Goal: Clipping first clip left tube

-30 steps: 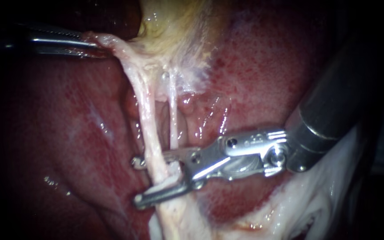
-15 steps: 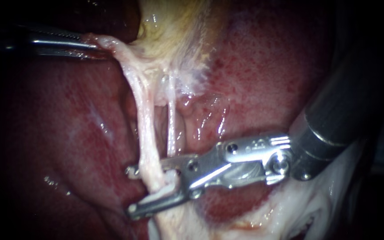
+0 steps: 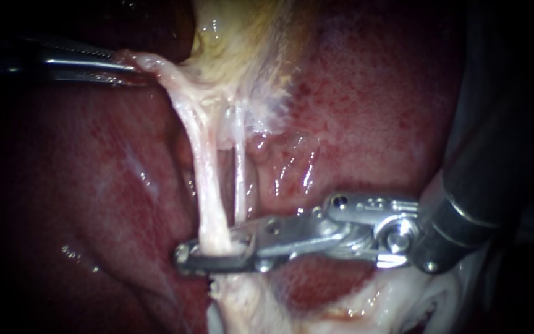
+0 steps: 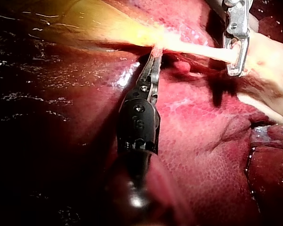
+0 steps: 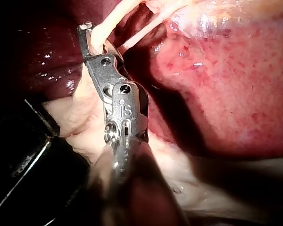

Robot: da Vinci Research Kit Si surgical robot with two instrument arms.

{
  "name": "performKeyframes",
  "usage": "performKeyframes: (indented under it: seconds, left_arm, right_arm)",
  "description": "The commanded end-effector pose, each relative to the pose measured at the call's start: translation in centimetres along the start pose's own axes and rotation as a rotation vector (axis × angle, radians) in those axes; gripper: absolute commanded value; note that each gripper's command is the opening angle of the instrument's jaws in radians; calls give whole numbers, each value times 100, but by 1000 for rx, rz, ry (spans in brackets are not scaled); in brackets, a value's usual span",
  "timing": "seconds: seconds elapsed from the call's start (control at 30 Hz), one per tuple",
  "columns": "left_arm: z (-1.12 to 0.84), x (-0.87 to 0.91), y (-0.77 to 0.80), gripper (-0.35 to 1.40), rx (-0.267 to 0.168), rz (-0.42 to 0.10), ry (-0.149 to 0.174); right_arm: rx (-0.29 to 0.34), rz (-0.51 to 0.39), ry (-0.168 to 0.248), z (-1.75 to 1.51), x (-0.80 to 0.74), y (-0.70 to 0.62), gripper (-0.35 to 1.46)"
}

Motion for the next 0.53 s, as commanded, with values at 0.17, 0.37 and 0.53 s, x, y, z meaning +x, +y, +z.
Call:
performKeyframes:
  seconds: [0.17,0.37,0.53]
  left_arm:
    - [0,0,0,-35,0,0,0]
    - [0,0,-1,-35,0,0,0]
    - [1,-1,-2,-35,0,0,0]
  right_arm:
    - [2,1,-1,-1,-2,0,-35]
    - [2,1,-1,-2,-3,3,-35]
    - [1,-1,-2,-2,-5,6,-35]
